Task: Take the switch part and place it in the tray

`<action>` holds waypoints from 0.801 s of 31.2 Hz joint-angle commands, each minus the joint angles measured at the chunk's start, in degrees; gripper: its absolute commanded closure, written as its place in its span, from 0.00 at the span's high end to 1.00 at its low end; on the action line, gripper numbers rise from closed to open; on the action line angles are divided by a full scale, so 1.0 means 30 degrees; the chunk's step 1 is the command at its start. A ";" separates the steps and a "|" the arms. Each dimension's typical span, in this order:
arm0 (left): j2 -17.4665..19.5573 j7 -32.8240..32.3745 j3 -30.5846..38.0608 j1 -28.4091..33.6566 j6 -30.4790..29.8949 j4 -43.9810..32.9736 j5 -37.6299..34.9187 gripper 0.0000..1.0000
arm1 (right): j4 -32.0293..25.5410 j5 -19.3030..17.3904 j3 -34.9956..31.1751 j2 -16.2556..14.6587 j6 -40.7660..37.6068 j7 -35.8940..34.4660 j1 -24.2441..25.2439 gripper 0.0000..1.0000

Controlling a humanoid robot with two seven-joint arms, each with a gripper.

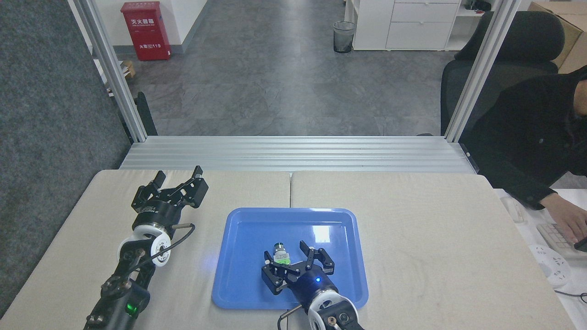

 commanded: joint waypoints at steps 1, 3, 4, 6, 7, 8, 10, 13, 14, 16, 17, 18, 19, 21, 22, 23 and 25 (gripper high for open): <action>0.0000 0.0013 -0.0020 0.0006 0.0003 0.0000 0.0000 1.00 | -0.0039 -0.1192 -0.4670 0.0503 -0.0568 -0.0372 -0.1572 1.00; 0.0000 0.0013 0.0008 0.0006 0.0003 0.0000 0.0000 1.00 | -0.0010 -0.1222 -0.5784 0.0211 -0.1095 -0.0372 -0.2246 1.00; 0.0000 0.0013 -0.0020 0.0006 0.0003 0.0000 0.0000 1.00 | -0.0010 -0.1222 -0.6283 -0.0051 -0.1272 -0.0372 -0.2423 1.00; 0.0000 0.0013 0.0009 -0.0023 0.0003 0.0000 0.0000 1.00 | 0.0019 -0.1193 -0.7251 -0.1132 -0.1478 -0.0402 -0.2601 1.00; 0.0000 0.0013 0.0009 0.0006 0.0003 0.0000 0.0000 1.00 | 0.0049 -0.1164 -0.7487 -0.1689 -0.1450 -0.0402 -0.2630 1.00; 0.0000 0.0013 -0.0020 0.0006 0.0003 0.0000 0.0000 1.00 | 0.0165 -0.1135 -0.7605 -0.2275 -0.1392 -0.0402 -0.2630 1.00; 0.0000 0.0013 0.0009 0.0006 0.0003 0.0000 0.0000 1.00 | 0.0225 -0.1047 -0.7636 -0.3010 -0.1245 -0.0431 -0.2601 1.00; 0.0000 0.0013 0.0009 -0.0023 0.0003 0.0000 0.0000 1.00 | 0.0225 -0.0930 -0.7578 -0.3480 -0.0544 -0.0547 -0.2368 1.00; 0.0000 0.0013 0.0009 -0.0023 0.0003 0.0000 0.0000 1.00 | 0.0225 -0.0871 -0.7403 -0.3685 -0.0280 -0.0780 -0.2367 1.00; 0.0000 0.0013 0.0009 0.0006 0.0003 0.0000 0.0000 1.00 | 0.0225 -0.0638 -0.7227 -0.3949 0.0101 -0.1278 -0.2367 1.00; 0.0000 0.0013 0.0009 -0.0023 0.0003 0.0000 0.0000 1.00 | 0.0254 -0.0346 -0.7110 -0.4038 0.0364 -0.1455 -0.2367 1.00; 0.0000 0.0013 0.0009 0.0006 0.0003 0.0000 0.0000 1.00 | 0.0225 -0.0053 -0.7080 -0.4038 0.0628 -0.1514 -0.2396 1.00; 0.0000 0.0013 -0.0020 -0.0023 0.0003 0.0000 0.0000 1.00 | 0.0225 0.0269 -0.7079 -0.4039 0.0892 -0.1515 -0.2396 1.00; 0.0000 0.0013 0.0008 -0.0023 0.0003 0.0000 0.0000 1.00 | 0.0225 0.0535 -0.7079 -0.4068 0.1215 -0.1457 -0.2425 1.00; 0.0000 0.0013 -0.0020 -0.0023 0.0003 0.0000 0.0000 1.00 | 0.0225 0.0506 -0.7079 -0.4068 0.1216 -0.1398 -0.2425 1.00; 0.0000 0.0013 -0.0021 0.0006 0.0003 0.0000 0.0000 1.00 | 0.0225 0.0506 -0.7079 -0.4068 0.1187 -0.1398 -0.2396 1.00; 0.0000 0.0013 -0.0021 0.0006 0.0003 0.0000 0.0000 1.00 | 0.0225 0.0477 -0.7050 -0.4242 0.1042 -0.1340 -0.2367 1.00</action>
